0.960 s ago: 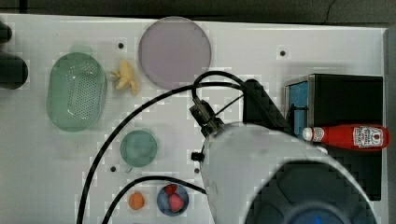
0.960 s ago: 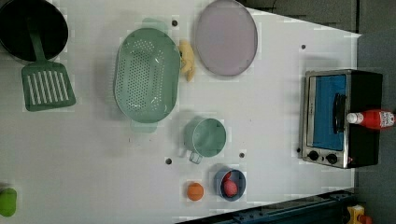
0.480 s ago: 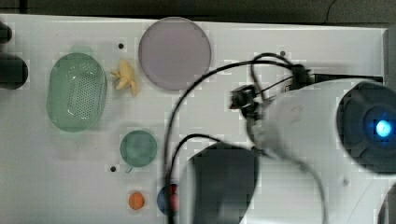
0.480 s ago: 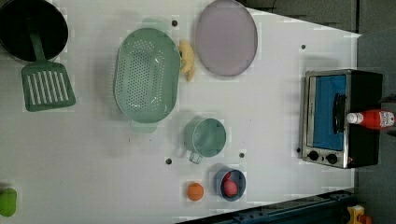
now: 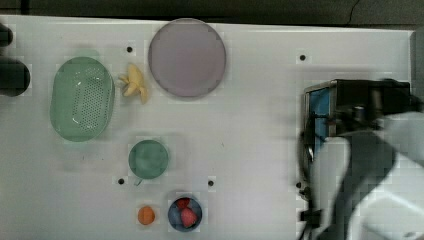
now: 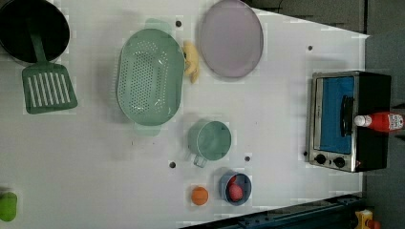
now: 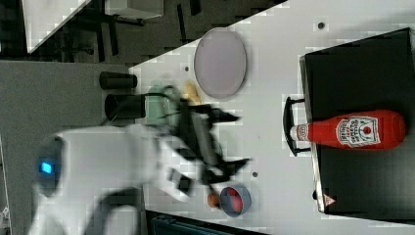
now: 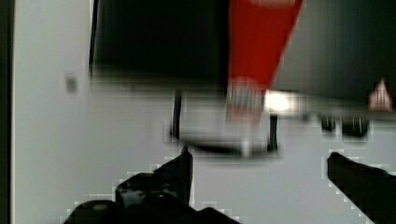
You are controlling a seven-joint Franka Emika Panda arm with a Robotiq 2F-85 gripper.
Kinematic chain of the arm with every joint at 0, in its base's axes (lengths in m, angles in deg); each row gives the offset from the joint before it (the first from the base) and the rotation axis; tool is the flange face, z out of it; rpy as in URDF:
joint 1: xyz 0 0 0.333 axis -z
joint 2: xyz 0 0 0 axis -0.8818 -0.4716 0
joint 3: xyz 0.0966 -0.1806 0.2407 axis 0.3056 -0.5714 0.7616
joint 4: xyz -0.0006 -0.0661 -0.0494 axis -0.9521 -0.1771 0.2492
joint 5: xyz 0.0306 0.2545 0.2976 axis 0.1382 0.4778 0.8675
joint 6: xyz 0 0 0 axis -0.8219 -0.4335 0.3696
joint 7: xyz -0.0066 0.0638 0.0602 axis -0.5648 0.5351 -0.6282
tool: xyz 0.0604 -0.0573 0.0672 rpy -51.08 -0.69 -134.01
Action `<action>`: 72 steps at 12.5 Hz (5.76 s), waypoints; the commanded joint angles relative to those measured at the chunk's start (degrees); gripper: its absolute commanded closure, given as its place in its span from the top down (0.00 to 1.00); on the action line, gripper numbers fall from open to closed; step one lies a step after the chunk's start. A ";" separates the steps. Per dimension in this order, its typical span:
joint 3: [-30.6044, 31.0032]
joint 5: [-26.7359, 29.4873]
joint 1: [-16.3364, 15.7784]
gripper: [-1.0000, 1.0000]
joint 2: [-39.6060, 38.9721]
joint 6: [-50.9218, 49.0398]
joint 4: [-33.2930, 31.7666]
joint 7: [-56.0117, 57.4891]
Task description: Pick Ketchup from oven and place it on table.
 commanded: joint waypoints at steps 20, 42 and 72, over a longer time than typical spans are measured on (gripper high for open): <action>-7.30 10.13 4.73 0.63 -19.66 13.16 4.78 7.09; 17.47 -1.25 -11.23 0.63 -12.71 23.84 -15.85 6.41; 19.72 -2.16 -11.21 1.00 2.02 -21.64 16.79 -3.65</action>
